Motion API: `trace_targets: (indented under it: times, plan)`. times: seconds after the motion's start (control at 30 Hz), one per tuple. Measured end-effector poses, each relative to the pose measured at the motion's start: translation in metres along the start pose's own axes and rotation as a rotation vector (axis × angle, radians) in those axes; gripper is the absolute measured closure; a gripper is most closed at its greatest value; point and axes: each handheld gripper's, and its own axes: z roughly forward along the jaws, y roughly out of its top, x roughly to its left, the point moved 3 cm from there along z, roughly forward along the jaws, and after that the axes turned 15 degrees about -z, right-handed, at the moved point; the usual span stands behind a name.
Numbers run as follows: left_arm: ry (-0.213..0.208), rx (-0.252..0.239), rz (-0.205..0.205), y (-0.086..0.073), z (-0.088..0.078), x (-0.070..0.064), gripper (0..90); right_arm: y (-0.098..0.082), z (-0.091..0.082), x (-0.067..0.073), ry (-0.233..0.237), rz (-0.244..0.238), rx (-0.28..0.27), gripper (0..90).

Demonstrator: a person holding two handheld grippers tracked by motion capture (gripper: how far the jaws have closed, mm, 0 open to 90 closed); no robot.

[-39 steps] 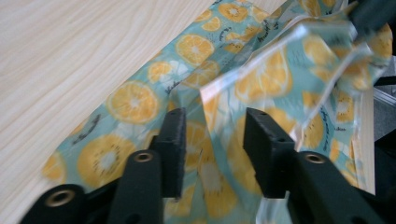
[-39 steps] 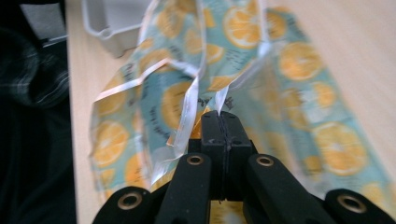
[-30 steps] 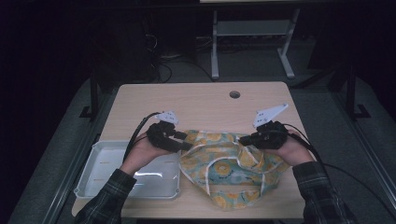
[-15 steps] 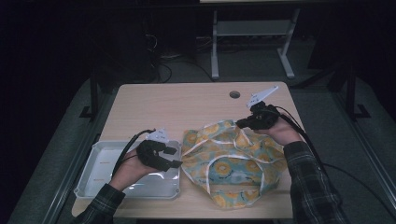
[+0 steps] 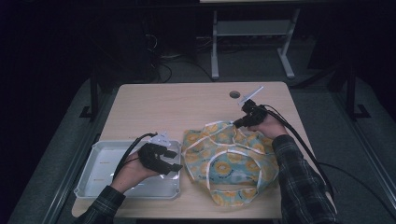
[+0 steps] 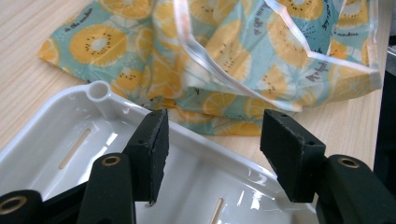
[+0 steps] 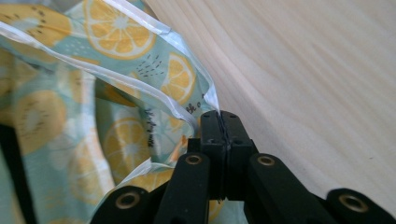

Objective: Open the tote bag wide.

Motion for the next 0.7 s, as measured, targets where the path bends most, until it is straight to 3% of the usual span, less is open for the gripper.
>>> trace_targets:
  times: [0.1, 0.17, 0.27, 0.33, 0.5, 0.7]
  plan:
    - [0.001, 0.004, 0.006, 0.000, 0.000, 0.000, 41.9, -0.002, 0.006, -0.003, -0.010, 0.021, 0.022, 76.6]
    - [0.003, 0.005, 0.007, 0.000, 0.000, 0.000, 41.8, -0.001, 0.001, -0.003, -0.020, 0.032, 0.009, 72.7]
    - [0.003, -0.002, 0.005, 0.000, -0.001, -0.001, 41.9, 0.000, -0.009, -0.003, -0.038, 0.039, -0.013, 70.2]
    - [0.003, -0.004, 0.007, 0.000, -0.002, -0.001, 41.9, 0.003, -0.031, 0.000, -0.048, 0.043, -0.043, 68.1]
    - [0.005, -0.004, 0.009, 0.001, -0.002, -0.002, 41.9, -0.001, -0.061, 0.017, -0.034, 0.027, -0.064, 65.2]
    - [-0.001, -0.002, 0.009, 0.001, -0.001, -0.004, 41.9, -0.017, -0.078, 0.041, -0.026, 0.006, -0.063, 61.5]
